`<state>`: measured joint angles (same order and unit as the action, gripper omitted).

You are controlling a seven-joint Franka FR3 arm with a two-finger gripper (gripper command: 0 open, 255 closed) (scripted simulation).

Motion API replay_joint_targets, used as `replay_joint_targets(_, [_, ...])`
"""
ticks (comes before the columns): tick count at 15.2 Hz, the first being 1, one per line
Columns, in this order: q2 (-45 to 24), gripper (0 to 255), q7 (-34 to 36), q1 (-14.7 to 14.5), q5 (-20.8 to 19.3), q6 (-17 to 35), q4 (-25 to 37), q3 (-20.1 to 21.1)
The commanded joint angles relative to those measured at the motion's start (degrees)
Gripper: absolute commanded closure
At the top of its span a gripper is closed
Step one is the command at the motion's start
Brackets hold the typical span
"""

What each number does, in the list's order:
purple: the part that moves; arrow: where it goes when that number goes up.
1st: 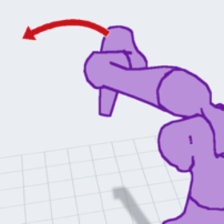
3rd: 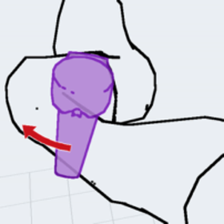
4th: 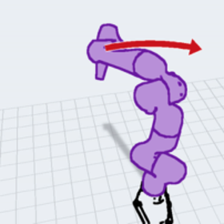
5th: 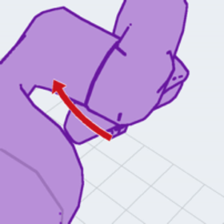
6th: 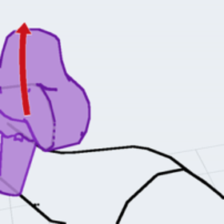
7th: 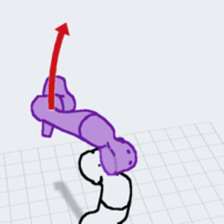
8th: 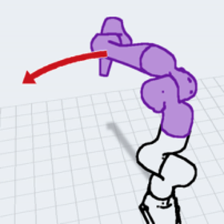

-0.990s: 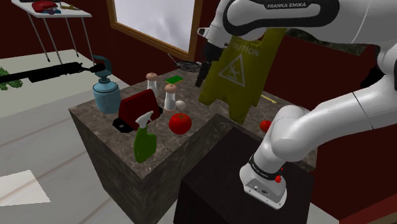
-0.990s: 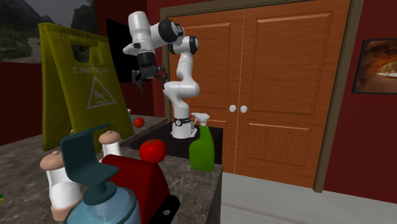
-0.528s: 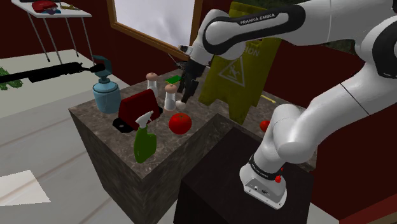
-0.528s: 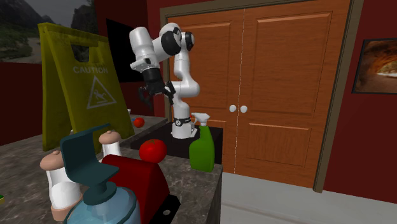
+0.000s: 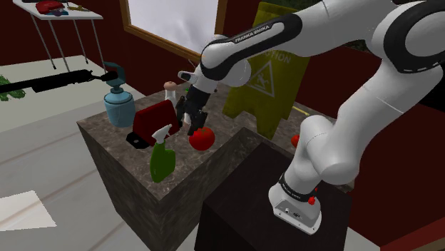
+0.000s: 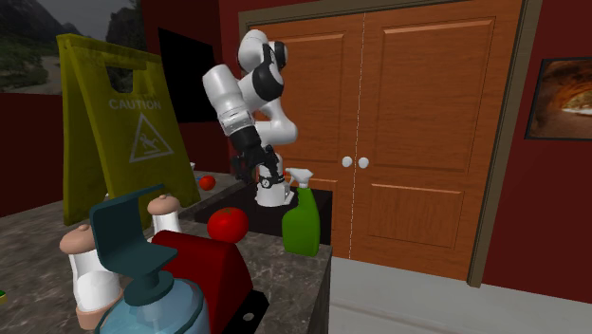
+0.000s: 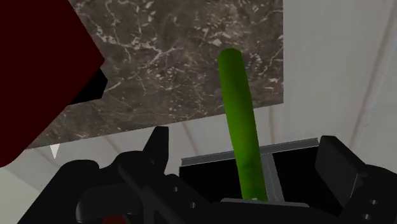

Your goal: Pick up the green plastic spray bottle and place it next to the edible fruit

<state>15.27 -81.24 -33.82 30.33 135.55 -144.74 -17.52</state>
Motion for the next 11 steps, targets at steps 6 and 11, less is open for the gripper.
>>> replay_joint_targets(6, [-9.51,0,-20.55,-6.96,11.88,3.06,2.83,-0.50])
replay_joint_targets(11, [-13.10,0,-23.40,-8.25,16.31,5.64,3.16,0.28])
